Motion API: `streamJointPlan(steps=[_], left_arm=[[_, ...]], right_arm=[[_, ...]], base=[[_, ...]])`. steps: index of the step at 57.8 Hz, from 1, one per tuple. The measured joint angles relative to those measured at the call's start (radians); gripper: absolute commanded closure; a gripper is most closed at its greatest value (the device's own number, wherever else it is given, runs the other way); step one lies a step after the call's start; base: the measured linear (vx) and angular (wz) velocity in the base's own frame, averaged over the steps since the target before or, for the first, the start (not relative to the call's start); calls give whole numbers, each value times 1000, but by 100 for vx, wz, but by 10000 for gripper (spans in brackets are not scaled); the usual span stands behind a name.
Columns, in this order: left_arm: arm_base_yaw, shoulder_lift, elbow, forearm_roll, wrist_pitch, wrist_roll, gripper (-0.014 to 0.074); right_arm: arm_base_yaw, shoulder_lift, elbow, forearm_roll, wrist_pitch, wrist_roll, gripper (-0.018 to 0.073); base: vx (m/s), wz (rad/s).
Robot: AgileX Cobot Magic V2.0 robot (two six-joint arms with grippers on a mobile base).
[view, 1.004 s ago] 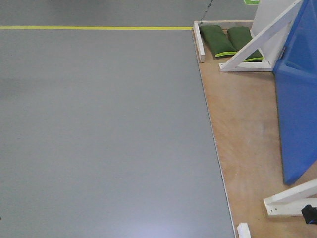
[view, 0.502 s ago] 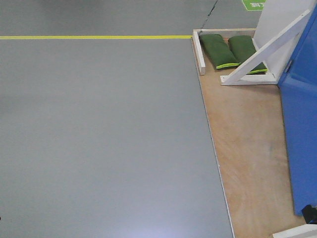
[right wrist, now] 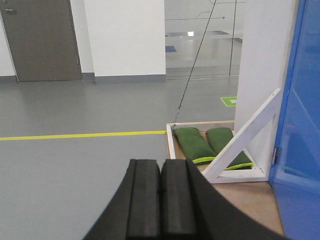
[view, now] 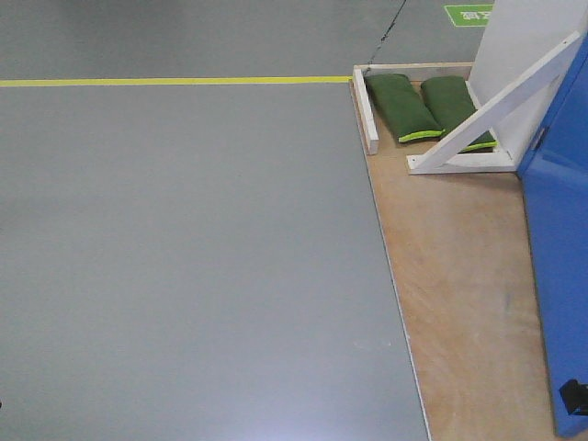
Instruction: Move to blue door and open it
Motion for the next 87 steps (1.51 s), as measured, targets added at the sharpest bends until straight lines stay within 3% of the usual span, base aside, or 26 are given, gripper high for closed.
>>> streamJointPlan(steps=[87], left_arm=[[0,0,0,0,0,0,524]], right_arm=[[0,0,0,0,-11,0,561]], base=[[2,0]])
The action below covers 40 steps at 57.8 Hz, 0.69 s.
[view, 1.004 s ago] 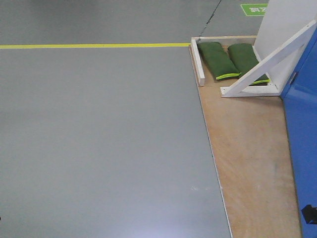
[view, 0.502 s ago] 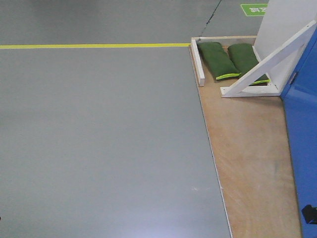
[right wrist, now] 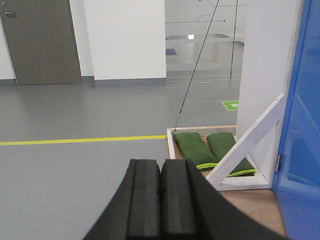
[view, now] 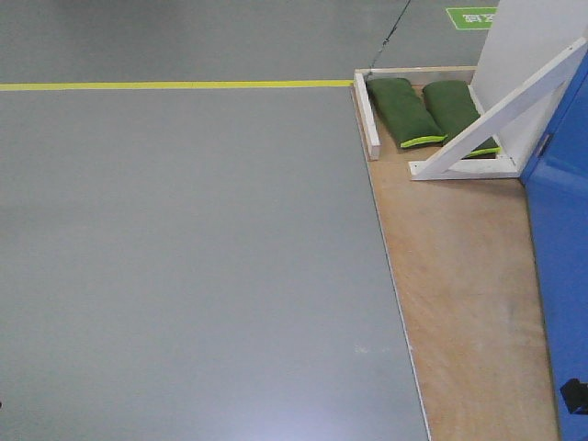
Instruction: Move to blue door and open it
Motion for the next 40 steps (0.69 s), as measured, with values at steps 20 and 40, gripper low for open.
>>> streamJointPlan(steps=[20,40], left_arm=[[0,0,0,0,0,0,524],[-1,0,0,0,11,0,524]], right_arm=[[0,0,0,0,-2,0,561],[0,0,0,0,3,0,561]], base=[[0,0],[4,0]])
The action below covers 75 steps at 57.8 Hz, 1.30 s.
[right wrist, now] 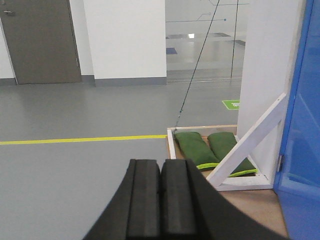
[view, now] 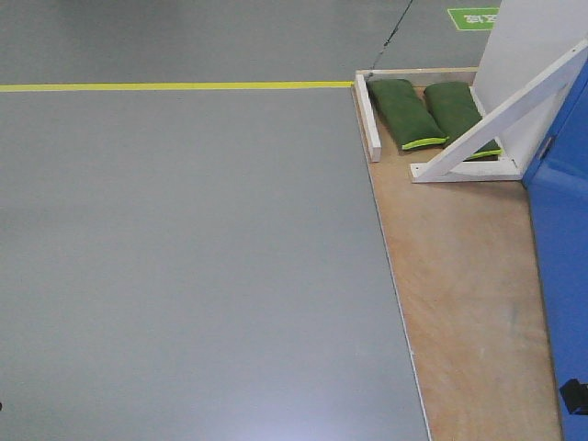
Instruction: Move to blue door and open it
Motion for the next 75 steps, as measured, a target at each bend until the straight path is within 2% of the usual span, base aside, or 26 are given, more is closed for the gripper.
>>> streamJointPlan(steps=[49,59,75], left_arm=[[-2,0,0,0,7,0,524],[-2,0,0,0,7,0,524],[-2,0,0,0,7,0,524]], right_arm=[[0,0,-7,0,25,0,561],[0,93,-162,0,139,0,561],[0,424,-488,0,152,0,561]], base=[[9,0],[3,0],[0,0]])
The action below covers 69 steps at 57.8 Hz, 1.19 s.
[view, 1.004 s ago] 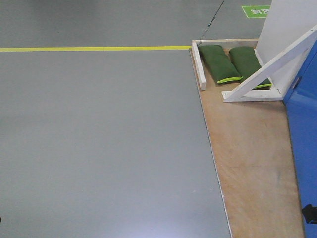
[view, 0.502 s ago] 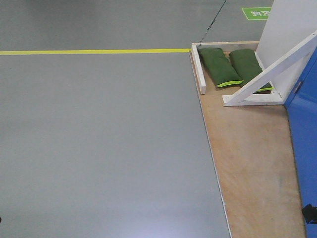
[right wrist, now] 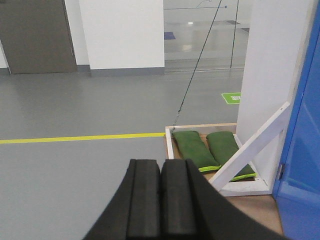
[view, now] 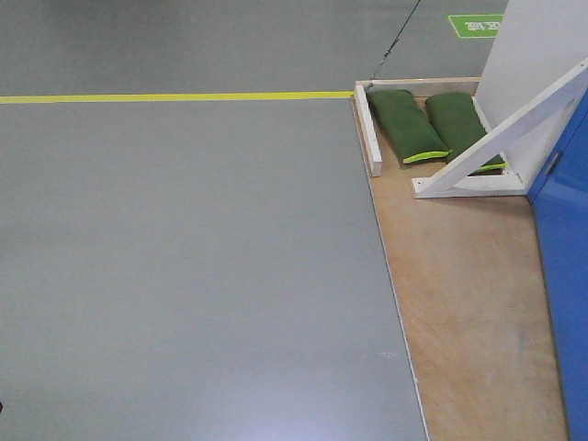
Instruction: Move to blue door and open it
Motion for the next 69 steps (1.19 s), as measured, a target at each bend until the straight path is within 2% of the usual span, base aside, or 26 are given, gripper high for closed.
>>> streamJointPlan(steps=[14,35,41,45,51,69], left_arm=[[0,0,0,0,0,0,524],[0,0,0,0,0,0,524],[0,0,0,0,0,0,524],[0,0,0,0,0,0,524],[0,0,0,0,0,0,524],[0,0,0,0,0,0,524]], right_arm=[[0,222,-184,0,-5,0,561],[0,364,-200,0,-15,0,561],[-25,391,-202,0,-15,0,561],[-72,408,-216,0,-14,0,561],[-188,429,-264,0,-14,0,561],[-691,487,-480,0,-91,0,561]], base=[[0,0],[0,0],[0,0],[0,0],[0,0],[0,0]])
